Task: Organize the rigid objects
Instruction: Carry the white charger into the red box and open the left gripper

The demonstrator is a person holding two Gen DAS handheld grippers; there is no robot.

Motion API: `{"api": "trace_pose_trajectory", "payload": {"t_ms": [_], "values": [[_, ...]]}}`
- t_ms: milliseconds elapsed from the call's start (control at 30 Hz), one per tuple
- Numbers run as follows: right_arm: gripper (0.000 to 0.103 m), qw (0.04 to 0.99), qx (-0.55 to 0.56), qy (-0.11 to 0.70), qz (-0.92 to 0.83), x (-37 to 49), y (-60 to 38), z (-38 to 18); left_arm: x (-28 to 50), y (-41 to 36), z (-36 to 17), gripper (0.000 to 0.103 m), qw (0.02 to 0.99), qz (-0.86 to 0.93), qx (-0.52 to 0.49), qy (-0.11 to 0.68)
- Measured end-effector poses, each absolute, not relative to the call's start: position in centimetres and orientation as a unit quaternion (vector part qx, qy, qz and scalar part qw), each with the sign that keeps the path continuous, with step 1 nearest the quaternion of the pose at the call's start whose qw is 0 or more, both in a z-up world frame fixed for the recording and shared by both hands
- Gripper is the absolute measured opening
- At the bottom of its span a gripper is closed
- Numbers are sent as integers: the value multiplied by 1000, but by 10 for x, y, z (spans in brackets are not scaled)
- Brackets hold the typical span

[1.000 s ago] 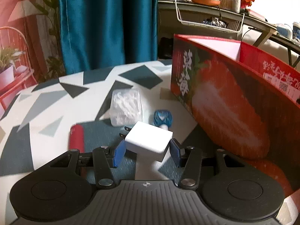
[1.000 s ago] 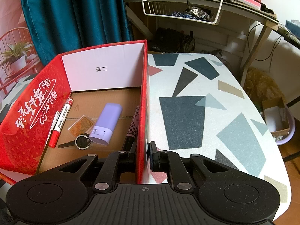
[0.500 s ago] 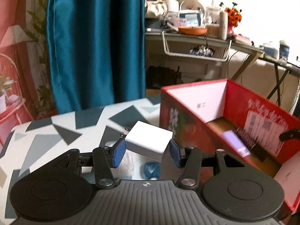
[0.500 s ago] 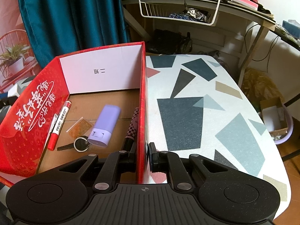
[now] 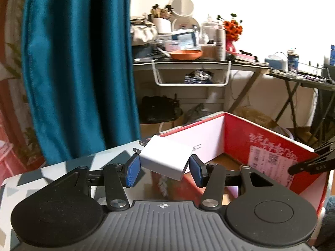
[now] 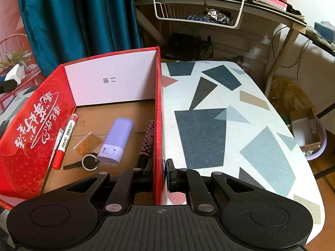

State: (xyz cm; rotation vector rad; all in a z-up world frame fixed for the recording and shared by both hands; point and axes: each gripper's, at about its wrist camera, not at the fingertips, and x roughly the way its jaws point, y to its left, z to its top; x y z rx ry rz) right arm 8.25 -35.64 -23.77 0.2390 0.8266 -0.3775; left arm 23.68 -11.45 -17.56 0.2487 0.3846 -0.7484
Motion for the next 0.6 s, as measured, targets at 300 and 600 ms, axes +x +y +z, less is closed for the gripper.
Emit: {"api": "trace_pose_trajectory", "payload": {"t_ms": [300,600], "values": [[10,892,121,396,-181,82,-357,-239,248,-150,-180,54,872,-417,165,196],[10,892,120,398,-178,83,-358,-238,256,-178,-204,54,834,-442,240,228]]}}
